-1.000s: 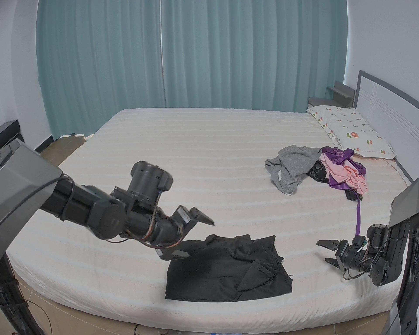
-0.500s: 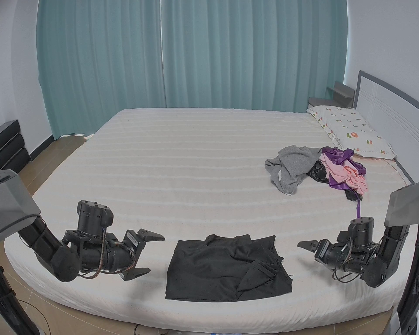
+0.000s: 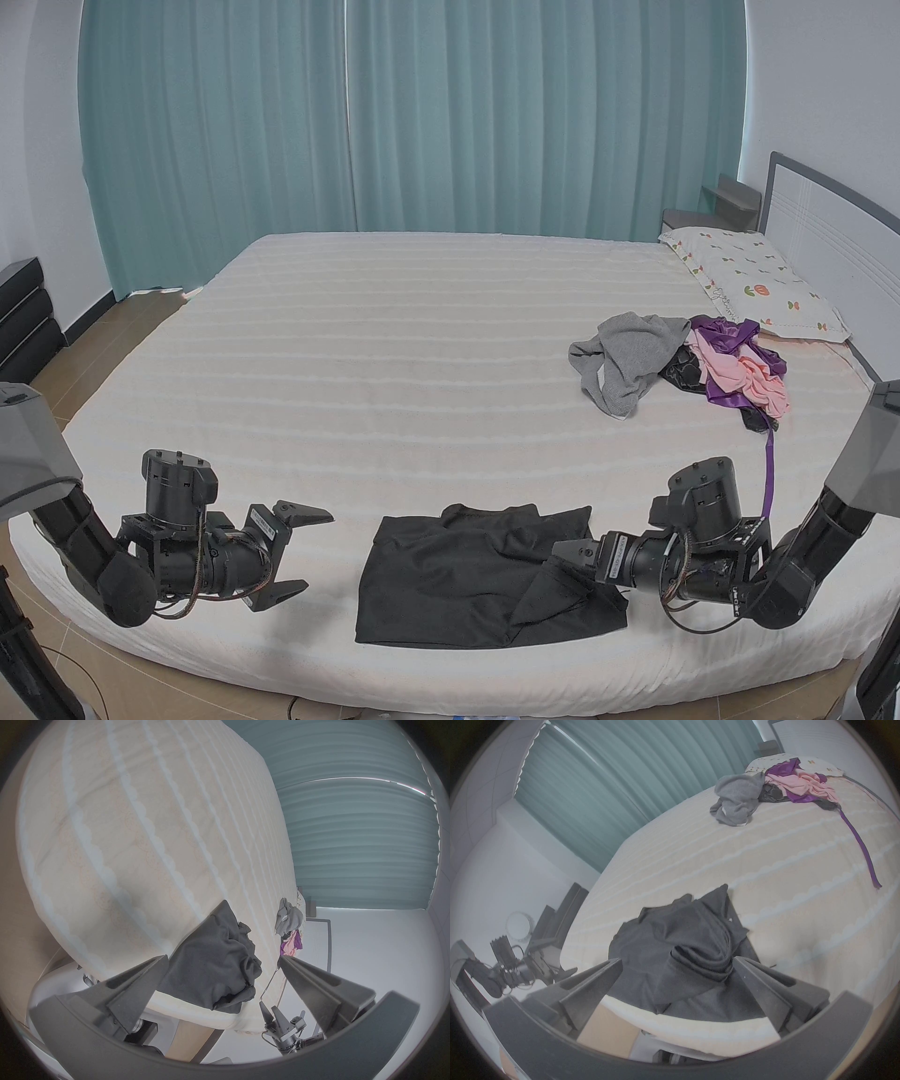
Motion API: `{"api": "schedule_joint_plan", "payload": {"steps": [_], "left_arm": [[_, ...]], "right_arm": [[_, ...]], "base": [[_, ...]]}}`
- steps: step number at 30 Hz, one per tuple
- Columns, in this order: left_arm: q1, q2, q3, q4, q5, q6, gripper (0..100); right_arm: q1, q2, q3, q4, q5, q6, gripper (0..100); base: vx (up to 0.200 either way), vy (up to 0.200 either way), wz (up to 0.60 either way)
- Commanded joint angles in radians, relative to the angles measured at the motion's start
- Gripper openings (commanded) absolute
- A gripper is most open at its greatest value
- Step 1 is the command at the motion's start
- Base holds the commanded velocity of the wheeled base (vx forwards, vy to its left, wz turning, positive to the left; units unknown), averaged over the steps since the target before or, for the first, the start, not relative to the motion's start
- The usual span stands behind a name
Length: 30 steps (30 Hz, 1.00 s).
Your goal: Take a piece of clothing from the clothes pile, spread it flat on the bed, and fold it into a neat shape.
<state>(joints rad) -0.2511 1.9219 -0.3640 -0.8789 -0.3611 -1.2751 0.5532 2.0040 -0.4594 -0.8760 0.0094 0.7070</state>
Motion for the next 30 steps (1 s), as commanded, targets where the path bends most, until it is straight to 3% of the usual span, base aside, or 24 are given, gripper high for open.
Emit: {"api": "schedule_joint_plan", "payload": {"steps": [1,7,16,22,28,30], "left_arm": [[-0.004,0.014,0.0,0.0,0.005,0.0,100],[-0.004,0.014,0.002,0.0,0.008,0.0,100],[-0.004,0.014,0.0,-0.002,0.008,0.0,100],[-0.004,0.014,0.002,-0.002,0.008,0.0,100],[-0.005,0.016,0.0,-0.002,0.01,0.0,100],[-0.005,0.019,0.0,0.0,0.01,0.003,100]], "right_arm": [[0.056,0.021,-0.01,0.028,-0.008,-0.012,100],[0.079,0.036,-0.002,0.068,-0.017,-0.029,100],[0.036,0.05,0.005,0.196,-0.08,-0.038,100],[0.004,-0.014,0.045,0.201,-0.071,-0.029,100],[-0.004,-0.027,-0.05,0.209,-0.069,-0.029,100],[0.027,0.009,-0.136,0.245,-0.078,-0.029,100]], "base": [[0.0,0.0,0.0],[0.0,0.0,0.0],[0.0,0.0,0.0],[0.0,0.0,0.0],[0.0,0.0,0.0],[0.0,0.0,0.0]]}}
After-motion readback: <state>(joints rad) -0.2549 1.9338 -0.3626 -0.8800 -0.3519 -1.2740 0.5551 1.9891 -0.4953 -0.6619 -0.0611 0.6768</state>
